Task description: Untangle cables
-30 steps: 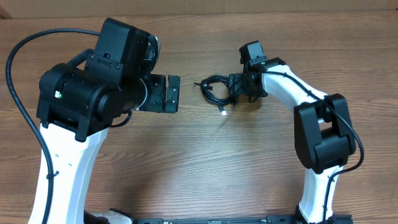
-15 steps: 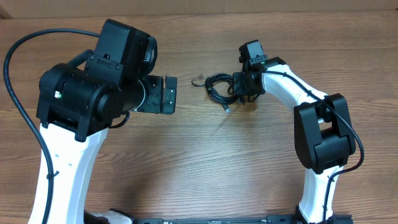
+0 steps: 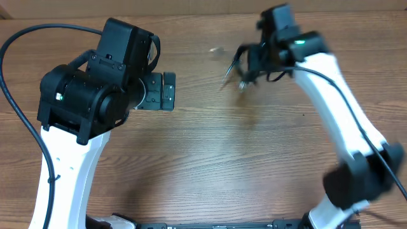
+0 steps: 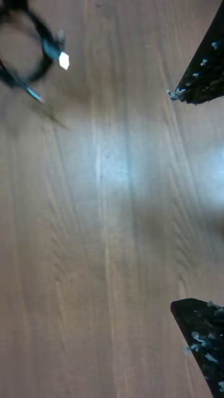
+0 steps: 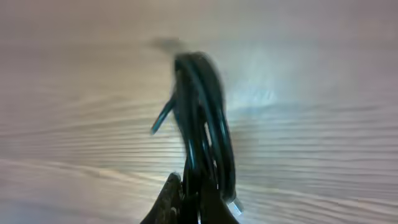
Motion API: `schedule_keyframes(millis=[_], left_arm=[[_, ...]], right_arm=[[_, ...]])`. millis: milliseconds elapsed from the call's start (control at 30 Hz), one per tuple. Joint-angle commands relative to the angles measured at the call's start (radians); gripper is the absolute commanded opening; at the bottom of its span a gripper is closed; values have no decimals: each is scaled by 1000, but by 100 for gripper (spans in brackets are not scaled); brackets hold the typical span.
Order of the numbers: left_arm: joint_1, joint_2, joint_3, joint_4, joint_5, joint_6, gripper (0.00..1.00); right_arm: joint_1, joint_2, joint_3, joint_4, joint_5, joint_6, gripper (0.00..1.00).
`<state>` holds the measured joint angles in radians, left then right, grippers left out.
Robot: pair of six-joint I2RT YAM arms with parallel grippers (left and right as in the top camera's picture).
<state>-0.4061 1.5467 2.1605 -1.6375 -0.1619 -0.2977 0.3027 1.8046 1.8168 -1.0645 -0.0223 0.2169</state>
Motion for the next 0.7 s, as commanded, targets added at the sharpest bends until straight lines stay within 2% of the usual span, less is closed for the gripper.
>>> schedule_keyframes(millis=[0,100,167,267,433,533,667], left_arm=[[0,14,11,45,-22,-17,100],[0,43,11,103,8,-1,100],[0,71,11,158,126,117,100],[0,118,11,242,432,330,100],[0,220,11,383,929,536,100],[0,278,11,426,1119,618,100],[0,347,11,446,1275,689,100]], right_arm=[[10,-123,40,-46,-13,-55,4],[14,-185,40,-91,-13,-72,4],[14,-226,40,-123,-24,-90,4],[14,-278,40,-155,-32,-92,4],[14,-372,40,-192,-71,-92,4],[14,-420,40,-203,-126,-92,4],[14,-482,40,-210,-196,-92,4]])
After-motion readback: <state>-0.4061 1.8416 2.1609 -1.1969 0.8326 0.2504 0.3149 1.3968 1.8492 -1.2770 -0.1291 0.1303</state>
